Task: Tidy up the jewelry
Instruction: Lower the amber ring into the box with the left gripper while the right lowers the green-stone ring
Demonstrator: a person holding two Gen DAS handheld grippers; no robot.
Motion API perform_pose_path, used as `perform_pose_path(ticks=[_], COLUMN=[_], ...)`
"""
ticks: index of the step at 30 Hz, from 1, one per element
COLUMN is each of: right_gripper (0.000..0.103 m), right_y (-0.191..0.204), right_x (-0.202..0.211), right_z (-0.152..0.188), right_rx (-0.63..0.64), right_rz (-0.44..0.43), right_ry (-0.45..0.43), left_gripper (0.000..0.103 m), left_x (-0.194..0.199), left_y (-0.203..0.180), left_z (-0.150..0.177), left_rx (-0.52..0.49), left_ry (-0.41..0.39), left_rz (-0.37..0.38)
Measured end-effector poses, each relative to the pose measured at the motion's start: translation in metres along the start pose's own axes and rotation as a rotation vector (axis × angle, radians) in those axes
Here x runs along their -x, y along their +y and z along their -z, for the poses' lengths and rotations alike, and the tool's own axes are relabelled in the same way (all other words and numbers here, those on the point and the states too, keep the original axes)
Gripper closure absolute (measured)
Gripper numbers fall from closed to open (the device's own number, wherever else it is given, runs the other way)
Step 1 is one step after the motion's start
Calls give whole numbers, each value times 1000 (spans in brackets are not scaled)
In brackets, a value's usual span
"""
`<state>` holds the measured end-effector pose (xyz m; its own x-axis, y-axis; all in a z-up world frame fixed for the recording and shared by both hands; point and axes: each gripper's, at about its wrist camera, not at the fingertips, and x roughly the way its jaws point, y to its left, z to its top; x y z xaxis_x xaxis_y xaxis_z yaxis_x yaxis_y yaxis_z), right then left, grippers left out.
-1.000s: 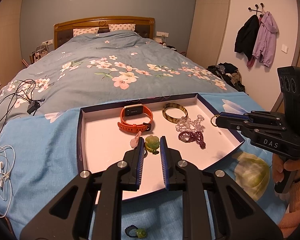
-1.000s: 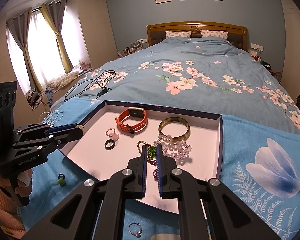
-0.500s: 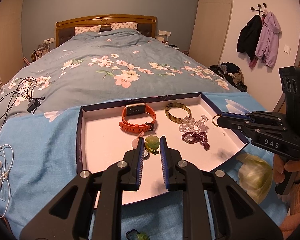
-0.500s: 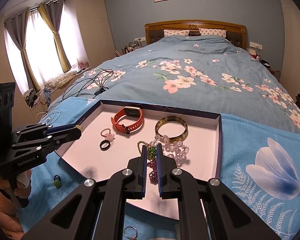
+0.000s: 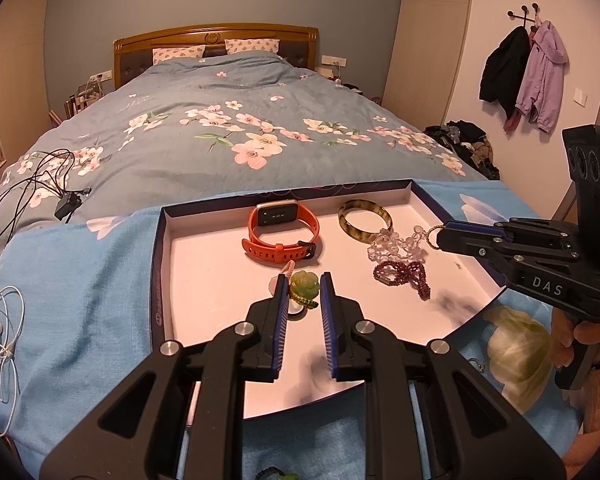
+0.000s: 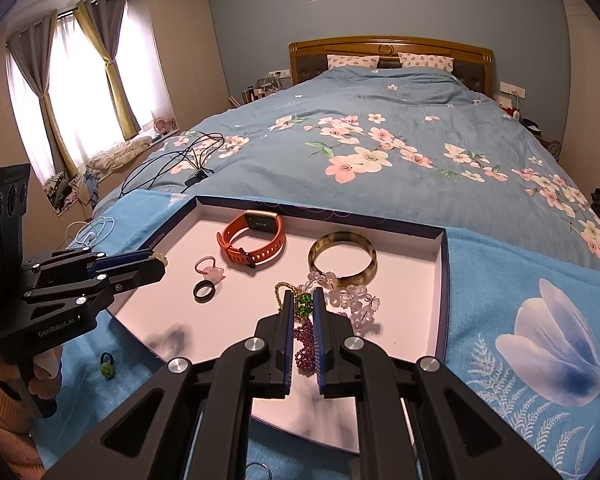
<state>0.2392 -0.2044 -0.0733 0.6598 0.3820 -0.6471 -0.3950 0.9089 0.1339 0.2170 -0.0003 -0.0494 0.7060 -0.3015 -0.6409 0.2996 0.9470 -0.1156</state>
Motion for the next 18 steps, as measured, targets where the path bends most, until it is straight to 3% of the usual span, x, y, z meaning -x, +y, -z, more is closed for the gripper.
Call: perform_pose_path(ticks=[18], right_gripper=[96], right_y=[-3], right_x=[-10], right_z=[-4], right_rx=[-1], right_rz=[13], right_ry=[17], left_gripper=[87], left_x=[-12], left_y=[1], left_z=[-1], left_rx=[7], left_ry=[21], left_rz=[-17])
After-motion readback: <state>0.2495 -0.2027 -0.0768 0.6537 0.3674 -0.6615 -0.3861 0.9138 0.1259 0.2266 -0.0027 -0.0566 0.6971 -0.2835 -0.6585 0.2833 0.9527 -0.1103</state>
